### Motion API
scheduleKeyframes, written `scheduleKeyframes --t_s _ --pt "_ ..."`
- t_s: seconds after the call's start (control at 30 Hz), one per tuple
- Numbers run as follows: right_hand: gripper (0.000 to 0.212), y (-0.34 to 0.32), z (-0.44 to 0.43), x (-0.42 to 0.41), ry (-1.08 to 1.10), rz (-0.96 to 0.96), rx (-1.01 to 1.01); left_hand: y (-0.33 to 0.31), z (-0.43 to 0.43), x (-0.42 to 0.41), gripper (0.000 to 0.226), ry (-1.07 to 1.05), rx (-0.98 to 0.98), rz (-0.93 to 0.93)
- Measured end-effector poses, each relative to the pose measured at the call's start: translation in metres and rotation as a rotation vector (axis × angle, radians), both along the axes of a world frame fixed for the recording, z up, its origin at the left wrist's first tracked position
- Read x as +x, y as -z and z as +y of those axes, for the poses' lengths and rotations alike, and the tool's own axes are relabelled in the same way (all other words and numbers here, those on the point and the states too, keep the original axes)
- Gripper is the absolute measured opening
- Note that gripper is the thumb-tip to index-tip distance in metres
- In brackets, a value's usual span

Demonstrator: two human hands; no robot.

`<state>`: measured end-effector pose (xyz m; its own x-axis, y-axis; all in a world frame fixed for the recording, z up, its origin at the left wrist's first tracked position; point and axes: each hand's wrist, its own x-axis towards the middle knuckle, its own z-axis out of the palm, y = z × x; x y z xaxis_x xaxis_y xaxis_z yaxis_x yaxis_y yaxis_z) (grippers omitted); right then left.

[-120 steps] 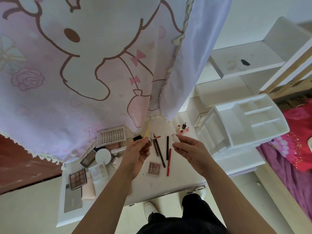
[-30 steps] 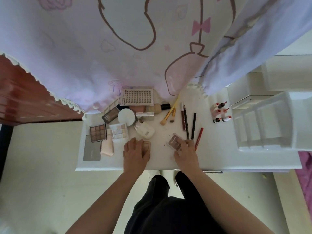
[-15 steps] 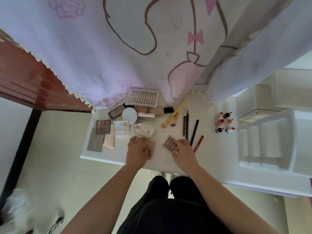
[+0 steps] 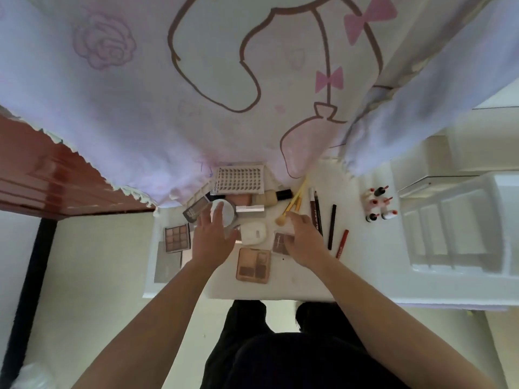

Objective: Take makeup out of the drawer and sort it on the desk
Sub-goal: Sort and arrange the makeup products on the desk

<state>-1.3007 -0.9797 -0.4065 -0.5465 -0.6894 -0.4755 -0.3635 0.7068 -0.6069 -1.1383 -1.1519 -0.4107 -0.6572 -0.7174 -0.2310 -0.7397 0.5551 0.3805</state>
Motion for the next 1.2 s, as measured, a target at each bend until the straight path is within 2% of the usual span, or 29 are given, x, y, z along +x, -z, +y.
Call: scheduleKeyframes --t_s 0.07,0.13,0.27,0.4,0.53,0.6,0.63,0.73,0.87,0.93,1.0,1.2 --pt "0.065 -0.005 -0.018 0.000 0.022 0.024 0.027 0.001 -0.016 -0.008 0.081 0.076 0.055 -0.055" --pt "0.072 -0.007 -0.040 -0.001 0.022 0.046 0.029 0.004 -0.030 -0.010 0.076 0.140 0.052 -0.094" --pt "0.064 -0.009 -0.089 -0.007 0.012 0.106 -0.033 0.014 -0.048 0.006 0.052 0.213 -0.016 -0.072" --pt "0.052 -0.006 -0.133 -0.018 0.193 -0.019 0.066 0.025 -0.057 0.026 0.051 0.257 0.032 -0.012" --pt "0.062 -0.003 -0.159 -0.022 0.312 -0.111 0.126 0.026 -0.061 0.026 0.062 0.204 0.140 -0.050" --pt "0.068 -0.002 -0.164 -0.023 0.463 -0.234 0.094 0.024 -0.062 0.023 0.066 0.178 0.149 -0.053" --pt "0.062 -0.001 -0.165 -0.024 0.562 -0.319 0.057 0.024 -0.063 0.021 0.068 0.174 0.141 -0.042" --pt "0.010 0.003 -0.160 -0.030 0.804 -0.423 -0.072 0.024 -0.065 0.012 0.069 0.176 0.095 -0.010" --pt "0.019 -0.004 -0.135 -0.041 0.994 -0.423 -0.087 0.018 -0.066 0.000 0.070 0.151 0.057 -0.025" --pt "0.020 -0.006 -0.121 -0.049 1.068 -0.464 -0.054 0.014 -0.068 -0.001 0.070 0.102 0.069 -0.006" --pt "0.017 -0.004 -0.109 -0.056 1.173 -0.528 -0.111 0.010 -0.073 0.000 0.070 0.025 0.077 0.033" --pt "0.023 -0.008 -0.094 -0.059 1.357 -0.619 -0.264 0.001 -0.107 -0.010 0.065 -0.407 0.129 0.186"
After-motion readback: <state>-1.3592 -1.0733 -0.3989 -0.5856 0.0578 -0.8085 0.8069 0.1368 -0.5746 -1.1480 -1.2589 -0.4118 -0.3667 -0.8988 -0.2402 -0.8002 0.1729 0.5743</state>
